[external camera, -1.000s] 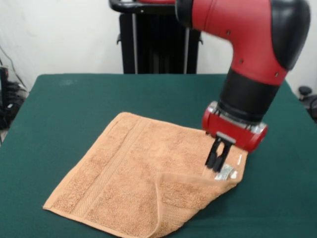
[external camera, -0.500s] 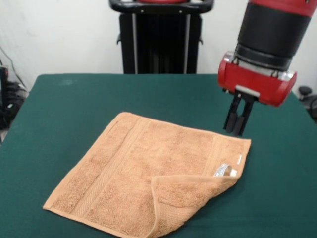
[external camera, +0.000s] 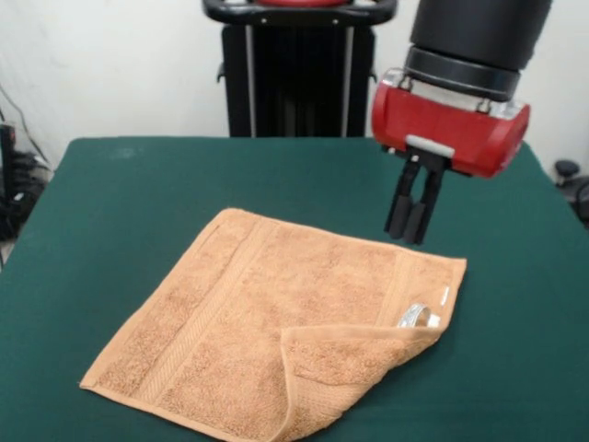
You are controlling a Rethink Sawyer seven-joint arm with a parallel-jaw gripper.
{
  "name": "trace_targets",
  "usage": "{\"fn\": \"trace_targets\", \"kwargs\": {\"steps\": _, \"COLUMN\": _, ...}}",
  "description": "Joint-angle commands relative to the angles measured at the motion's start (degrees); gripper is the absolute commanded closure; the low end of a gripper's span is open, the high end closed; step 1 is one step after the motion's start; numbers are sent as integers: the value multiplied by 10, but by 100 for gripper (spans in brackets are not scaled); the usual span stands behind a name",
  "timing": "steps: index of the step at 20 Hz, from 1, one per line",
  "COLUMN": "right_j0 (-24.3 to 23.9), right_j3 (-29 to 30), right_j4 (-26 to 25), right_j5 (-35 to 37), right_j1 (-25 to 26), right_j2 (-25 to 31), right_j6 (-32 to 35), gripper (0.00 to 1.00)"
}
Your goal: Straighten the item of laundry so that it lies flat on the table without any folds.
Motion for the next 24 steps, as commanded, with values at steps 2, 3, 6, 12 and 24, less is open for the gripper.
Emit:
{"fn": "trace_targets", "kwargs": {"steps": 2, "right_j0": -32, "right_j3": 49, "right_j4": -26, "right_j5": -83, "right_j1": 45, "right_j2": 123, "right_j6": 52, "gripper": 100}}
{"fn": "trace_targets", "kwargs": {"steps": 3, "right_j0": -34, "right_j3": 51, "right_j4": -28, "right_j5": -92, "right_j1": 48, "right_j2": 127, "right_j6": 52, "gripper": 100}}
{"fn": "trace_targets", "kwargs": {"steps": 6, "right_j0": -38, "right_j3": 48, "right_j4": -37, "right_j5": -109, "right_j1": 57, "right_j2": 132, "right_j6": 53, "gripper": 100}}
{"fn": "trace_targets", "kwargs": {"steps": 12, "right_j0": -35, "right_j3": 48, "right_j4": -41, "right_j5": -124, "right_j1": 70, "right_j2": 133, "right_j6": 58, "gripper": 100}}
{"fn": "trace_targets", "kwargs": {"steps": 24, "right_j0": -76, "right_j3": 29, "right_j4": -62, "right_j5": -135, "right_j1": 71, "right_j2": 168, "right_j6": 5, "gripper": 100}}
